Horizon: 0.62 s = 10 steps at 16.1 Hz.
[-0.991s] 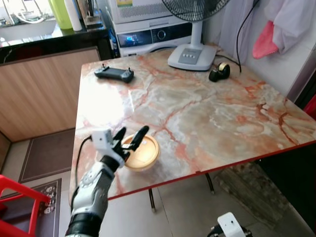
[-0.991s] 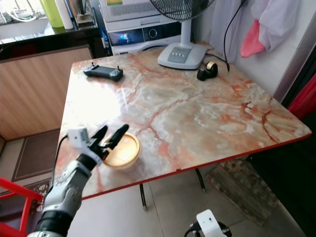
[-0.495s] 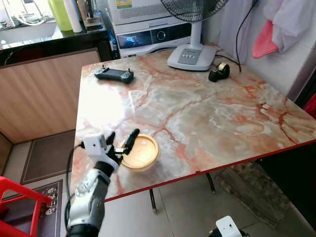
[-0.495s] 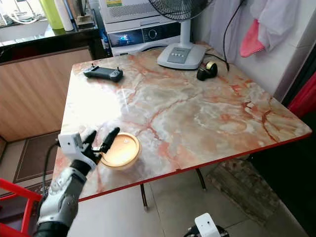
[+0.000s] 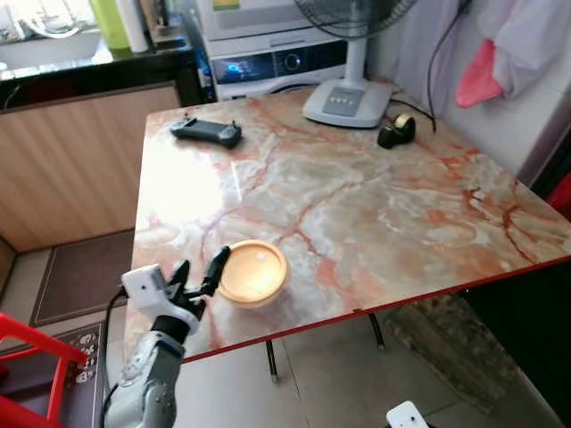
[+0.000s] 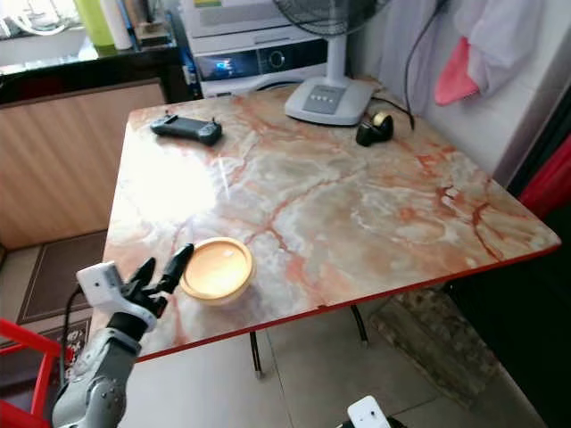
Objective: Restocking fridge
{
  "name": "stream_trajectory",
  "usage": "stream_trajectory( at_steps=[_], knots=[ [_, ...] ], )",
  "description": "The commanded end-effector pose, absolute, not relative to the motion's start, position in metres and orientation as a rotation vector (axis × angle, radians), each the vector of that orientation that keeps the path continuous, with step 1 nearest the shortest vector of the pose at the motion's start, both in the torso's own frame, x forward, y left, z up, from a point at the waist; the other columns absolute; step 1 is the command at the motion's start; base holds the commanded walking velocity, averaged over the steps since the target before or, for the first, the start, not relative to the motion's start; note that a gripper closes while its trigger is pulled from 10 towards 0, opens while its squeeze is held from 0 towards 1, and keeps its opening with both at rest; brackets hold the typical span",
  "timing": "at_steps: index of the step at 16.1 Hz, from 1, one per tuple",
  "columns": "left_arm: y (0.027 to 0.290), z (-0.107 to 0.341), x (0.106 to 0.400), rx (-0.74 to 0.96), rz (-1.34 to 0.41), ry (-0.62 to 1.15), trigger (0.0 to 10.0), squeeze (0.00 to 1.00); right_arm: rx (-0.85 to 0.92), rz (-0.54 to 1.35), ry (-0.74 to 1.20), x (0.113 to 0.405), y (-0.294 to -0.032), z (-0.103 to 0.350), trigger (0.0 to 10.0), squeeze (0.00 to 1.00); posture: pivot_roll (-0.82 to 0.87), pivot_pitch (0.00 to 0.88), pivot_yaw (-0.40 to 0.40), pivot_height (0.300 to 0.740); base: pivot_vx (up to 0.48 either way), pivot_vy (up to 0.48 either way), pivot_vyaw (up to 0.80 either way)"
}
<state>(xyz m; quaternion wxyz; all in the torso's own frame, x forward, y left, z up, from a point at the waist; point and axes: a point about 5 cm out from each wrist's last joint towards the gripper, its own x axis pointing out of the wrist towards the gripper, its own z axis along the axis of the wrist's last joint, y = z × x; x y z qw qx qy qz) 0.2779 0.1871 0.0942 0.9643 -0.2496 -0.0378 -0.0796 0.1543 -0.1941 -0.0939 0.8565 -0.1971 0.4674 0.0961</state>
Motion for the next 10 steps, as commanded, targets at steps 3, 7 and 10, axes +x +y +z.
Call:
stream_trajectory(
  at_steps=[3,7,10],
  knots=[
    [0.187,0.085,0.287,-0.484,-0.186,-0.027,10.0,0.00,-0.430,0.214,0.957,0.151,-0.189,-0.095,10.0,0.00,0.03,0.000,0.015,0.740,0.000,0.000,0.00],
    [0.180,0.077,0.301,-0.591,-0.223,-0.001,10.0,0.00,-0.467,0.200,0.958,0.150,-0.196,-0.094,10.0,0.00,0.00,0.000,0.001,0.740,0.000,0.000,0.00],
    [0.173,0.073,0.308,-0.669,-0.231,0.008,10.0,0.00,-0.497,0.203,0.955,0.148,-0.200,-0.094,10.0,0.00,-0.03,0.001,0.000,0.740,0.000,0.000,0.00]
  ],
)
